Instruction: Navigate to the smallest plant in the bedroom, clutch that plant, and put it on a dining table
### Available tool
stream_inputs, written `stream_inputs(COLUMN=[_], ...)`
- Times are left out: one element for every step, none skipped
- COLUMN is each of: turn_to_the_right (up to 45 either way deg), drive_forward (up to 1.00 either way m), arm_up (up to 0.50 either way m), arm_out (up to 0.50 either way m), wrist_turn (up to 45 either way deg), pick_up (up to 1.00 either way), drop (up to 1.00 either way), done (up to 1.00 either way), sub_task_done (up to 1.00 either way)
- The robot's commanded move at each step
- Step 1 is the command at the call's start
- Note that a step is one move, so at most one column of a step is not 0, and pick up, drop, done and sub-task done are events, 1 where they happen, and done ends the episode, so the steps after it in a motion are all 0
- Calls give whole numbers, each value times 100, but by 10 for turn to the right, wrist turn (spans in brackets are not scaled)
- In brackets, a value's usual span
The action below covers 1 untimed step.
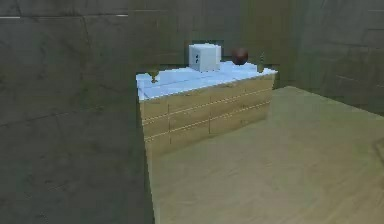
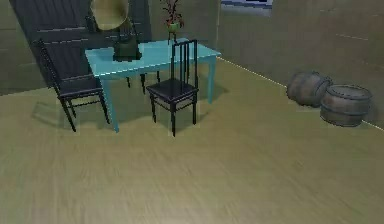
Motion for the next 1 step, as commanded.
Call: stream_inputs(turn_to_the_right=[450], drive_forward=[0], arm_up=[0], arm_out=[0], wrist_turn=[0], pick_up=[0], drop=[0], done=[0], sub_task_done=[0])
